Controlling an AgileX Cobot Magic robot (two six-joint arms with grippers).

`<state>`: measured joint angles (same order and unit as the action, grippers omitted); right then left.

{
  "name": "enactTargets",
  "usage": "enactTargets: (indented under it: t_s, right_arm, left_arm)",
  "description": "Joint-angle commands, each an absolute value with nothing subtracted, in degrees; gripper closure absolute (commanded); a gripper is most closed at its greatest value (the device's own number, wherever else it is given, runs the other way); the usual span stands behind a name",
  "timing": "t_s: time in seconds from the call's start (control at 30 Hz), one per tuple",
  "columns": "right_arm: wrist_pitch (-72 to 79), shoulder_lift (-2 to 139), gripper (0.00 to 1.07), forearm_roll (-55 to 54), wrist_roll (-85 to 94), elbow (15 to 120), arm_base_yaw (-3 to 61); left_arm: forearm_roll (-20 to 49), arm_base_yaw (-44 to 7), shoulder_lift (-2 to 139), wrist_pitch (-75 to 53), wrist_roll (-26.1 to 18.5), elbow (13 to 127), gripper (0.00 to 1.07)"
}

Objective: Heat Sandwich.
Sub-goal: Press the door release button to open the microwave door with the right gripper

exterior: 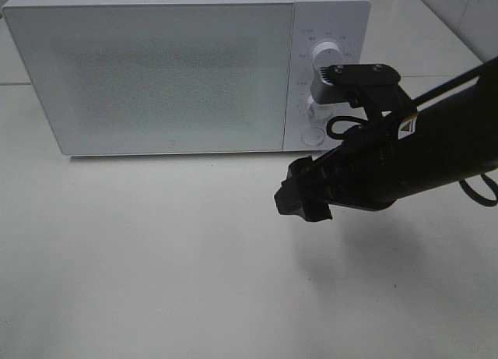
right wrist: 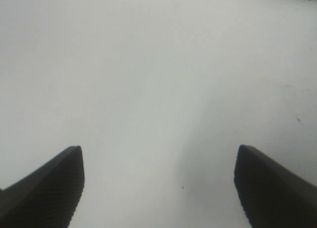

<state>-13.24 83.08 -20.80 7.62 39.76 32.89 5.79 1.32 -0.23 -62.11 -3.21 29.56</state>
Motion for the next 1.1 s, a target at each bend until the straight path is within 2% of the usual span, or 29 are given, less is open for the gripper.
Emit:
enactTargets:
  t_s: [0.03, 0.23, 0.63, 1.1]
  right_arm:
    - [-22.29, 82.62, 0.31, -16.67, 8.54, 42.57, 32.83]
    - [-36.73, 82.62, 0.31, -10.71, 6.65, 46.41, 32.83]
    - [-49.9, 78.38, 0.31, -4.24, 4.87, 47.21, 32.83]
    - [-57.75, 54.72, 0.31, -2.92, 4.24, 46.98, 32.83]
  left_arm:
    - [5.96, 1.26, -1.55, -61.54, -3.04, 29.51, 0.09]
    - [5.96, 1.26, -1.55, -61.54, -3.04, 29.51, 0.09]
    - [5.96, 1.26, -1.55, -61.54, -3.04, 29.51, 0.09]
    - [5.96, 1.26, -1.55, -61.54, -3.04, 29.51, 0.09]
